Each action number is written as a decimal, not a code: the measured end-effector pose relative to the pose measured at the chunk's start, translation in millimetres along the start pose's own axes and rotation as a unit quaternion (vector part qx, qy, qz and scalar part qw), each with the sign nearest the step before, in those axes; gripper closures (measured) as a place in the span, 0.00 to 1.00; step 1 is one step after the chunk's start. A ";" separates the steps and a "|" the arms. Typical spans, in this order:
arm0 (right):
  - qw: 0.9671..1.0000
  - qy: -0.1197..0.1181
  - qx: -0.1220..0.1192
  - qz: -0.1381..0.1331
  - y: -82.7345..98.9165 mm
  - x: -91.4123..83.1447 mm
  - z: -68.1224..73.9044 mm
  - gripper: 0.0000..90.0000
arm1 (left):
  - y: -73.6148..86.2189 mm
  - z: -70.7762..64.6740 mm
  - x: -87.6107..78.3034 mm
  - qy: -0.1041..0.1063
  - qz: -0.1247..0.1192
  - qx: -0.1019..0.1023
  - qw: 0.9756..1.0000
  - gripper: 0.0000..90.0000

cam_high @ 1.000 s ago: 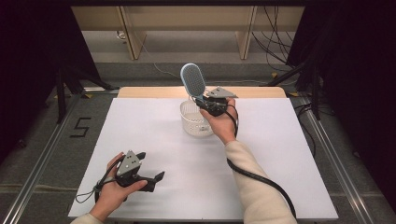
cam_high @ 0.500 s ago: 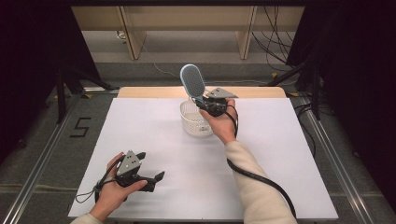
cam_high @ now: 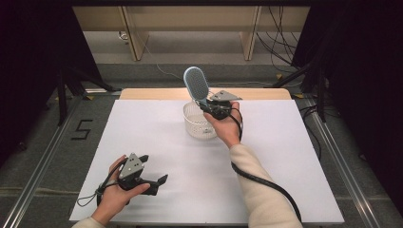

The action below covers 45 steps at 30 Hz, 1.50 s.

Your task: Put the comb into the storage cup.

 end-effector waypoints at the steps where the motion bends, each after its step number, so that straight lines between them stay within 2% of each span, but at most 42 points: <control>1: 1.000 0.000 0.000 0.000 0.0 0.0 0.2 0.78 | 0.0 0.0 0.1 0.000 0.000 0.000 1.000 0.00; 45: 1.000 -0.005 -0.007 0.011 6.0 1.3 0.2 0.78 | 0.1 0.0 -0.1 0.000 0.000 0.000 1.000 0.00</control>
Point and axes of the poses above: each handheld gripper's, and its own axes: x roughly forward along the jaws, y roughly out of its underside, z roughly to its left, the point moved 1 cm from there along x, roughly forward along the jaws, and after that the axes turned 14 degrees about x, right-handed, at the moved point
